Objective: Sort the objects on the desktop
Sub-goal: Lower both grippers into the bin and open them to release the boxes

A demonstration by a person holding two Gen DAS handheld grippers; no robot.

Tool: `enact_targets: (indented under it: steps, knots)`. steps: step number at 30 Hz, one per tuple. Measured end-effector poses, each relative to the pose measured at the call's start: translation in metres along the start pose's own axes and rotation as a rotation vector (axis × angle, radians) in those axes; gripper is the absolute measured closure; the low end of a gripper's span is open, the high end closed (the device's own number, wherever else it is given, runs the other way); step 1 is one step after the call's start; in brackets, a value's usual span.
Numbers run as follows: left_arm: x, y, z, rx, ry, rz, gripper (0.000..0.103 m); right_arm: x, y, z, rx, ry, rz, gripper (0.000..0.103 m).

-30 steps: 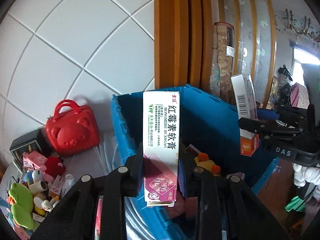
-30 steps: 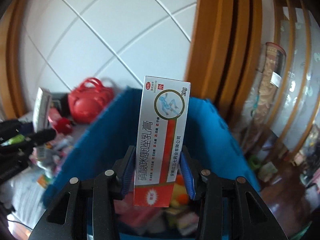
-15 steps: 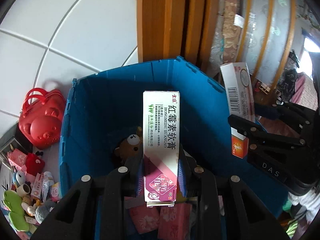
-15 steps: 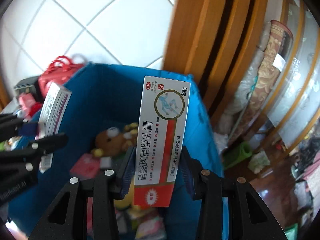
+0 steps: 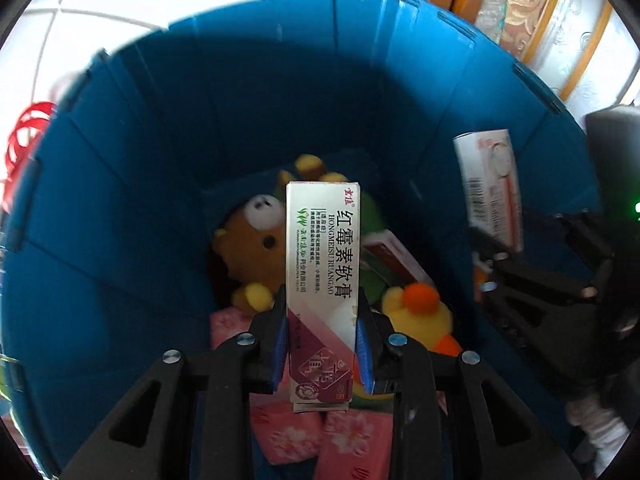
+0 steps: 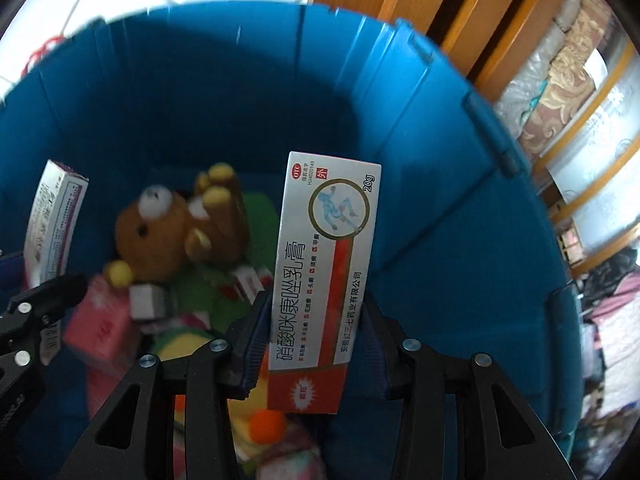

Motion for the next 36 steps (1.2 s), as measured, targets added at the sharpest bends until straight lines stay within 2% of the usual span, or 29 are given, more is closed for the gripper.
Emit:
enact_targets:
  steps: [2,6,11,20,22,23,24,29,31,33,36]
  knots:
    - [0.002,0.001,0.002,-0.002,0.010,0.009,0.076,-0.007,0.003,0.001,-0.009,-0.029,-0.023,0.061]
    - [0.002,0.004,-0.002,-0.003,-0.044,0.007,0.074,-0.004,0.006,0.004,-0.013,-0.023,-0.009,0.060]
    - [0.004,-0.002,-0.004,0.012,-0.060,0.002,0.064,0.004,0.011,0.008,-0.032,-0.039,0.019,0.060]
    - [0.000,-0.002,-0.014,0.046,-0.068,-0.019,0.064,0.011,0.006,0.010,-0.024,-0.047,0.044,0.060]
    - [0.001,-0.002,-0.015,0.045,-0.074,-0.015,0.064,0.011,0.000,0.011,-0.028,-0.051,0.041,0.051]
    - [0.001,-0.003,-0.015,0.045,-0.076,-0.014,0.064,0.011,-0.001,0.011,-0.028,-0.051,0.041,0.038]
    - [0.000,-0.003,-0.016,0.046,-0.077,-0.014,0.064,0.011,-0.003,0.012,-0.027,-0.050,0.043,0.030]
    - [0.000,-0.002,-0.017,0.053,-0.076,-0.020,0.064,0.010,-0.005,0.011,-0.017,-0.042,0.041,0.030]
    - [0.000,-0.001,-0.017,0.052,-0.078,-0.021,0.064,0.007,-0.005,0.008,-0.017,-0.044,0.035,0.026]
    - [-0.001,-0.001,-0.018,0.051,-0.080,-0.022,0.064,0.007,-0.004,0.008,-0.014,-0.041,0.031,0.016]
    - [-0.001,-0.001,-0.019,0.052,-0.079,-0.023,0.064,0.005,-0.004,0.007,-0.007,-0.043,0.024,0.016]
Point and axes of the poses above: each gripper's, at about its wrist camera, not at the fingertips, and x roughly against the way its jaws point, z to its right, y to its underside, the point moved 6 cm from there along -x, roughly the way its jaws point, and after that the axes turned 10 degrees about y, right-handed, at the moved point
